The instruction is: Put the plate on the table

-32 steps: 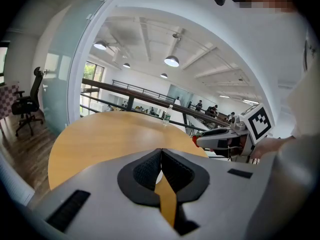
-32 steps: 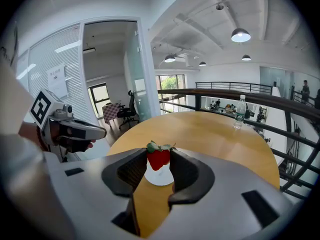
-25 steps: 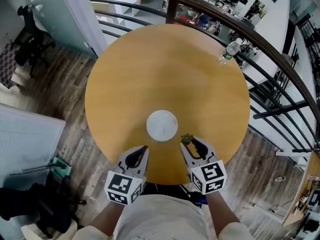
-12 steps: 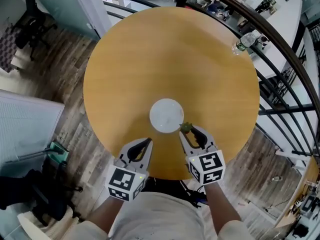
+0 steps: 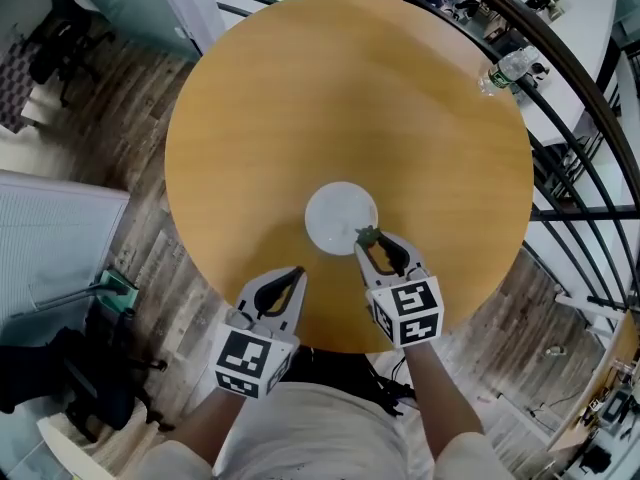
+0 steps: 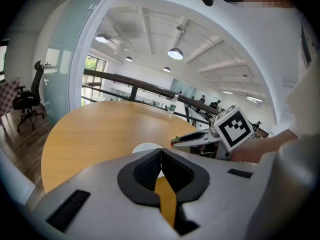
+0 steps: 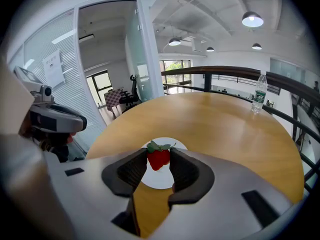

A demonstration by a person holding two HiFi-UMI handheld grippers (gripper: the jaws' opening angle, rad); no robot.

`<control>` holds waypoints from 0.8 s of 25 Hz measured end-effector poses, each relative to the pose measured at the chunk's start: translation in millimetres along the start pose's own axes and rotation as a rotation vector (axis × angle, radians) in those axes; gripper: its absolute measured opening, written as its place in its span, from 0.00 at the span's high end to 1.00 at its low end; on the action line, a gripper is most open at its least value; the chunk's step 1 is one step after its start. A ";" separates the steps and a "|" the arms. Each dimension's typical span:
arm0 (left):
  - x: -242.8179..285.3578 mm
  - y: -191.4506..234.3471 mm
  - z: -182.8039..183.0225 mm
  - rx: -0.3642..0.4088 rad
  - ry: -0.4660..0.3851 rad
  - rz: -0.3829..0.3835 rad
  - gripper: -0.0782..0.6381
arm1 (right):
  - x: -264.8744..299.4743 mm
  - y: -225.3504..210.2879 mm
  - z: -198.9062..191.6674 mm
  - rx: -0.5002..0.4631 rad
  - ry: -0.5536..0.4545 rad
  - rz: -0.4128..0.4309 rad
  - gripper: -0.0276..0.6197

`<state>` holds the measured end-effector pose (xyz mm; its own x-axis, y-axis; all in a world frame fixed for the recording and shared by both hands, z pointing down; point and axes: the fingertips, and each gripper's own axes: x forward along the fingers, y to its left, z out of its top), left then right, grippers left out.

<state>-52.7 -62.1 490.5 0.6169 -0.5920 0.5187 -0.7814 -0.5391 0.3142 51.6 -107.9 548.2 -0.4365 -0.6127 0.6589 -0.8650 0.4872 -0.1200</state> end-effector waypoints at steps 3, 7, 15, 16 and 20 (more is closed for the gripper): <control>3.5 1.8 -1.7 -0.003 0.006 -0.003 0.86 | 10.9 -5.5 -4.8 -0.007 0.015 -0.005 0.72; 9.1 6.4 -3.5 -0.014 0.015 -0.002 0.86 | 28.3 -14.1 -15.3 -0.013 0.048 -0.019 0.72; 11.7 26.1 -2.7 -0.026 0.018 0.011 0.86 | 57.4 -11.7 -18.5 -0.030 0.085 -0.015 0.72; 12.5 27.2 -2.8 -0.029 0.018 0.012 0.86 | 59.7 -11.1 -18.5 -0.036 0.090 -0.013 0.72; 19.1 29.4 -1.7 -0.035 0.021 0.013 0.86 | 68.0 -14.5 -20.4 -0.061 0.112 -0.015 0.72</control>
<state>-64.0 -88.3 511.1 0.6049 -0.5858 0.5394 -0.7924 -0.5102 0.3344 39.5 -143.9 609.9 -0.3906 -0.5486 0.7392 -0.8528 0.5180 -0.0662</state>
